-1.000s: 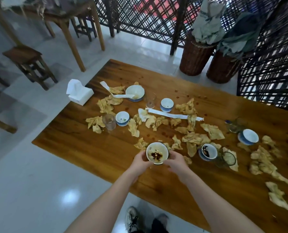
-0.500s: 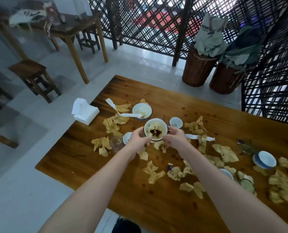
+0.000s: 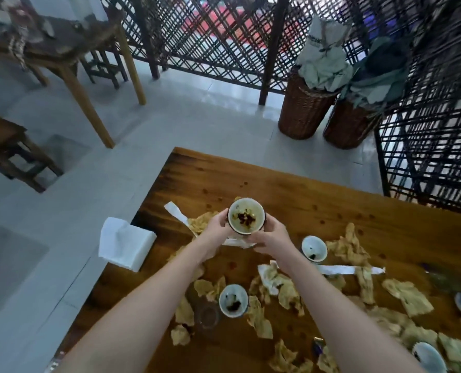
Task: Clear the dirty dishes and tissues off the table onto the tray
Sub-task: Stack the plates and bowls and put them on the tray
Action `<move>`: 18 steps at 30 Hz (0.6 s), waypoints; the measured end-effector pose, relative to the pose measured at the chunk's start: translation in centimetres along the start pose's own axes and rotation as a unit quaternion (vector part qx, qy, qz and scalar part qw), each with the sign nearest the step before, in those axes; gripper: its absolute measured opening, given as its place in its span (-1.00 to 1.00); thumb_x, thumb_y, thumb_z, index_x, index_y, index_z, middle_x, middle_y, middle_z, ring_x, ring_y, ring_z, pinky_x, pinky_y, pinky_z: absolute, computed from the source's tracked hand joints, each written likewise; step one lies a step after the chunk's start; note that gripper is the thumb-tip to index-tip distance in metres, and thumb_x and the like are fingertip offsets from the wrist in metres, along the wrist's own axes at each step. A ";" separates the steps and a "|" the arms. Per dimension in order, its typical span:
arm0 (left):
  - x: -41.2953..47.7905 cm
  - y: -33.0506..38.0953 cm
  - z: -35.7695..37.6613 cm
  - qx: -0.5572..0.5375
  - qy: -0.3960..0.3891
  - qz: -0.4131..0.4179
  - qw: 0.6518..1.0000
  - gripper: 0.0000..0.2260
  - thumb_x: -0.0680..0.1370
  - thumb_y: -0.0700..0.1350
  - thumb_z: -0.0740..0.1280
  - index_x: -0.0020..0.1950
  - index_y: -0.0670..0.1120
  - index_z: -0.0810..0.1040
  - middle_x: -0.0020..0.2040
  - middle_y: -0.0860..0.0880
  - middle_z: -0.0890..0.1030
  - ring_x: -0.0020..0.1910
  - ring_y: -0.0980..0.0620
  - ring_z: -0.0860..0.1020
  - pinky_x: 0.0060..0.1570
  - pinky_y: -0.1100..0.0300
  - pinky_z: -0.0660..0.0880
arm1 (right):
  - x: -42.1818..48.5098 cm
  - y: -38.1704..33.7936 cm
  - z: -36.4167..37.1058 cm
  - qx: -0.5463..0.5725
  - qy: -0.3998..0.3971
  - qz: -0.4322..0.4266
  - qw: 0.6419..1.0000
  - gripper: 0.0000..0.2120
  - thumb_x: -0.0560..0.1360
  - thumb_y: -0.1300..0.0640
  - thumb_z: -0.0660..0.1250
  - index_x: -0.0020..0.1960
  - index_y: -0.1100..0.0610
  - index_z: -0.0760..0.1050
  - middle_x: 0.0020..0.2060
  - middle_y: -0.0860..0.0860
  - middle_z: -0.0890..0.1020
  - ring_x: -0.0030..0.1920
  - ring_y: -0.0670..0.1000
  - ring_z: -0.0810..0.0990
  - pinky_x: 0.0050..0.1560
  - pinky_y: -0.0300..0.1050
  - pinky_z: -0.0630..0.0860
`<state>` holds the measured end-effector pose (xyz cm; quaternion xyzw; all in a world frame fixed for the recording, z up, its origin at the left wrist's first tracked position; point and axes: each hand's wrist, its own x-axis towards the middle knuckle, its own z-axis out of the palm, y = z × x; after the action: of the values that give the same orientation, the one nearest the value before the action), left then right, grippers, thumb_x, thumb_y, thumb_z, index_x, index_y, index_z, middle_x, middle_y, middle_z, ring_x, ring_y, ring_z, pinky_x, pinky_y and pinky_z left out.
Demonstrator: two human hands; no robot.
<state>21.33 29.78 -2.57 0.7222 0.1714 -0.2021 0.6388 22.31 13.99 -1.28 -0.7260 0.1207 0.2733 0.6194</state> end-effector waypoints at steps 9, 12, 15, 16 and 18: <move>4.0 -2.5 -1.1 0.124 0.014 -0.026 0.992 -0.69 0.56 -0.31 0.22 0.24 -0.09 0.57 0.25 -0.10 0.52 0.15 -0.03 0.53 0.13 0.10 0.53 | 2.5 2.8 1.3 -0.081 0.066 0.029 0.994 -0.73 0.45 0.25 0.33 -0.03 -0.12 0.45 -0.09 -0.10 0.59 -0.11 0.02 0.63 -0.27 -0.11 0.62; 4.0 -2.8 -0.9 0.151 0.017 -0.013 0.988 -0.65 0.56 -0.30 0.19 0.27 -0.04 0.56 0.30 -0.13 0.46 0.16 -0.11 0.53 0.16 0.02 0.52 | 2.6 3.4 1.7 -0.147 0.083 0.019 0.985 -0.77 0.44 0.20 0.31 0.08 0.04 0.52 0.06 0.12 0.54 -0.08 0.06 0.56 -0.27 -0.13 0.53; 4.2 -2.9 -0.5 0.167 0.019 0.006 0.986 -0.61 0.56 -0.30 0.19 0.38 -0.06 0.47 0.34 -0.16 0.42 0.29 -0.14 0.44 0.22 0.04 0.46 | 2.6 4.0 2.1 -0.197 0.103 -0.002 0.975 -0.79 0.46 0.22 0.29 0.09 0.12 0.52 0.02 0.16 0.56 -0.08 0.09 0.47 -0.31 -0.21 0.36; 4.3 -2.8 -0.4 0.160 0.027 -0.001 0.987 -0.57 0.57 -0.28 0.20 0.44 -0.07 0.38 0.40 -0.15 0.37 0.33 -0.11 0.40 0.23 0.10 0.43 | 2.5 4.1 2.1 -0.210 0.114 -0.001 0.971 -0.77 0.46 0.23 0.30 0.12 0.16 0.49 -0.01 0.13 0.57 -0.07 0.09 0.50 -0.28 -0.21 0.37; 4.5 -2.7 -0.4 0.130 0.046 -0.026 0.990 -0.50 0.58 -0.26 0.21 0.52 -0.08 0.23 0.46 -0.10 0.29 0.38 -0.06 0.35 0.21 0.17 0.39 | 2.2 4.2 2.0 -0.209 0.136 0.029 0.968 -0.68 0.47 0.22 0.32 0.20 0.20 0.39 -0.10 0.02 0.54 -0.12 -0.01 0.53 -0.33 -0.24 0.39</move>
<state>23.90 30.51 -7.14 0.8030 0.1921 -0.2059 0.5253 21.49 15.44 -6.15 -0.8660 0.1648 0.2093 0.4232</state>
